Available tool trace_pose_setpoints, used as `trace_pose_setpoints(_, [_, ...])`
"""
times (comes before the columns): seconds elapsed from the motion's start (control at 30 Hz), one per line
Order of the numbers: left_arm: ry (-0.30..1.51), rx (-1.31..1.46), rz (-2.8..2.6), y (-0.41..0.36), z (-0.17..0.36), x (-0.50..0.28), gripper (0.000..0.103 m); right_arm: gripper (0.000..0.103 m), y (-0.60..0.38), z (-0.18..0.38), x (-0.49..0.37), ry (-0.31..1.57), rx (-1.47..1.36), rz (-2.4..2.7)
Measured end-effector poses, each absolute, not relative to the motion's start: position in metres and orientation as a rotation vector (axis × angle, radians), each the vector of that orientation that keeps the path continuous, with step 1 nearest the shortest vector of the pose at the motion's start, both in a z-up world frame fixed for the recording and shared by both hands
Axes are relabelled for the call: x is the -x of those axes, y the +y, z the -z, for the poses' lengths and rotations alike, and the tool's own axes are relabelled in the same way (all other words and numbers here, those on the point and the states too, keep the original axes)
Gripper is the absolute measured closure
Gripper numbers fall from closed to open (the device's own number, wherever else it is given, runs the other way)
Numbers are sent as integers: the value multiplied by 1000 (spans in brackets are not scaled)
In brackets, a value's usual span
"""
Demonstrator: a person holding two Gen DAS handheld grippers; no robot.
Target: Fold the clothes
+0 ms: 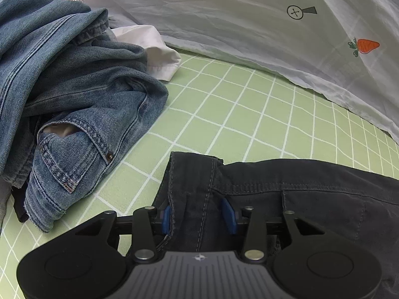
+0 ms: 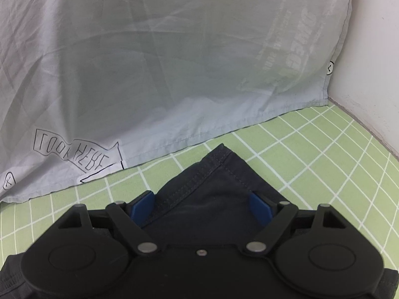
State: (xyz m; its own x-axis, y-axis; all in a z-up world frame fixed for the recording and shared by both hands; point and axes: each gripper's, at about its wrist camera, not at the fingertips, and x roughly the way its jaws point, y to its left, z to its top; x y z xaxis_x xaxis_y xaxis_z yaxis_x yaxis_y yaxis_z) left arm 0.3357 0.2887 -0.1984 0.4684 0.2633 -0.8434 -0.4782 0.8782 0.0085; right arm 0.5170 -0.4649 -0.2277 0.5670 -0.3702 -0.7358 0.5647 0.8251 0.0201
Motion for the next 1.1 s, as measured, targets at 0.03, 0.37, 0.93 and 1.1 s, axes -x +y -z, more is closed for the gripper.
trace_pose_setpoints(0.03, [980,241,-466,288,199,-336,59,35,-463,228,-517,780,-253,556])
trace_pose_setpoints(0.37, [951,251,-485,290,202,-339,55,94,-466,225,-536,738,-216,568])
trace_pose_setpoints(0.93, [826,258,-500,285,141,-304,38,3,-420,149,-456,704,9,433])
trace_pose_setpoints(1.1, [814,230,-413,252,126,-252,34,3,-378,141,-355,724,131,330])
